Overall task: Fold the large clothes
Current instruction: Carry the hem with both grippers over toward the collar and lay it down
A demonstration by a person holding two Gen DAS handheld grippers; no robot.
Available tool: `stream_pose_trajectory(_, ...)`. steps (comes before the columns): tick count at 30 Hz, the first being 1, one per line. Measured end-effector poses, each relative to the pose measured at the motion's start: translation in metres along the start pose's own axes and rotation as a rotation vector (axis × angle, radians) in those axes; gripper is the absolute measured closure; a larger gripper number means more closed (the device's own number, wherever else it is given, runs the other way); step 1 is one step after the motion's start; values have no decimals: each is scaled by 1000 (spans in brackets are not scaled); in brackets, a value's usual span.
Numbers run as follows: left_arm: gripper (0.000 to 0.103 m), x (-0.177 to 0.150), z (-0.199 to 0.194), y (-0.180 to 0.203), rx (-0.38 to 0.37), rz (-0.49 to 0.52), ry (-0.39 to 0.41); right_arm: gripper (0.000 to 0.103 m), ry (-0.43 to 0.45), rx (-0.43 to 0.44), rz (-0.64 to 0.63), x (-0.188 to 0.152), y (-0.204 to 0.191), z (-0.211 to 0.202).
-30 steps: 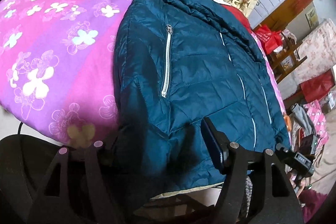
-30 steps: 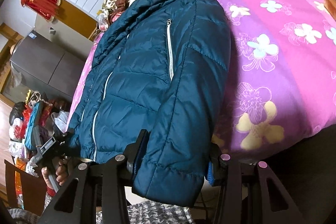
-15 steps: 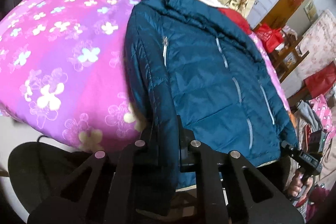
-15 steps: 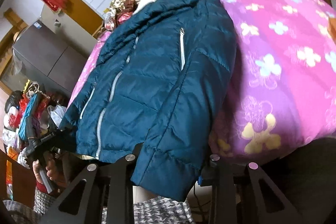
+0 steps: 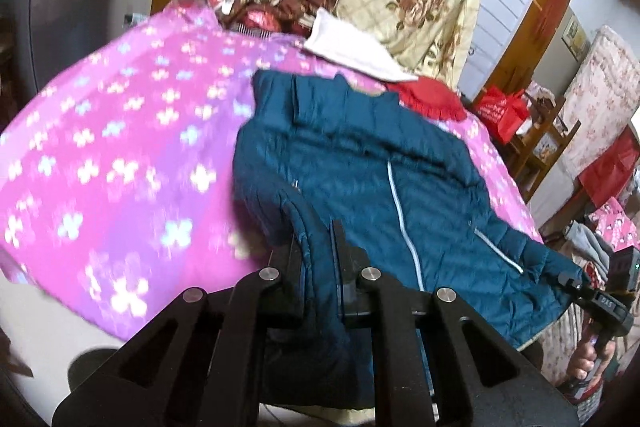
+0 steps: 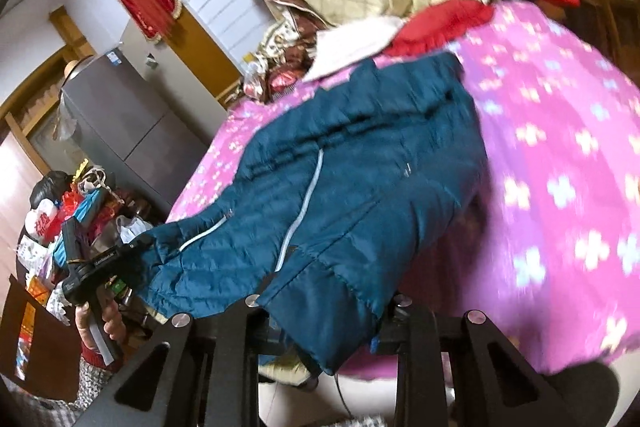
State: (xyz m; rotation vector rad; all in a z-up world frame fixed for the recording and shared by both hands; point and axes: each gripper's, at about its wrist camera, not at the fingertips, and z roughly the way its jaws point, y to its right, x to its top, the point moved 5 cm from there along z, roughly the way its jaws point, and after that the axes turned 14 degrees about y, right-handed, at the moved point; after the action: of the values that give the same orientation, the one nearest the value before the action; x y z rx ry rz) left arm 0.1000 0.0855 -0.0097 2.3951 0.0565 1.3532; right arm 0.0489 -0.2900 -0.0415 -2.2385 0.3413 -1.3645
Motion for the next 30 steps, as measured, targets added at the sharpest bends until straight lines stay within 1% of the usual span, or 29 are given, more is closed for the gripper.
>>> stream_pose_trajectory(5,94,30,7,8,14,26,45,78,46,5,-51,34,-21,8)
stream_pose_trajectory(8,94,55,10,15,28,55,97,78,85,-3,-77,61,-29,15)
stream_pose_trajectory(12,95,90,17,21,73,91,175,79,133,-39,-84,98,-29,31)
stream_pose_trajectory(15,95,117,26,22,88,95,219,80,139,-53,-75,119,-26,49)
stream_pose_trajectory(16,95,126,32,23,86,98,219,81,138,-55,-76,125,-26,56)
stream_pose_trajectory(19,95,136,56,19,129,99,199,82,124,-65,-75,137,-27,81)
stream_pose_trajectory(21,95,133,61,15,128,88,169,84,118,-86,-60,141,-24,97)
stream_pose_trajectory(23,94,125,55,8,121,53,165,84,120,-90,-42,144,-19,105)
stream_pose_trajectory(24,94,116,50,-2,120,31,153,84,120,-89,-31,145,-17,108)
stream_pose_trajectory(25,91,110,48,-5,120,24,138,84,121,-87,-25,145,-15,110)
stream_pose_trajectory(26,80,99,46,-13,118,14,108,84,120,-85,-23,146,-15,111)
stream_pose_trajectory(27,60,85,44,-24,114,-1,68,84,119,-87,-27,145,-13,111)
stream_pose_trajectory(28,51,69,42,-37,117,-22,32,85,118,-89,-31,144,-13,111)
stream_pose_trajectory(29,45,59,40,-44,119,-36,16,85,116,-92,-33,144,-12,110)
stream_pose_trajectory(30,45,41,36,-60,125,-63,-12,85,115,-94,-32,143,-11,108)
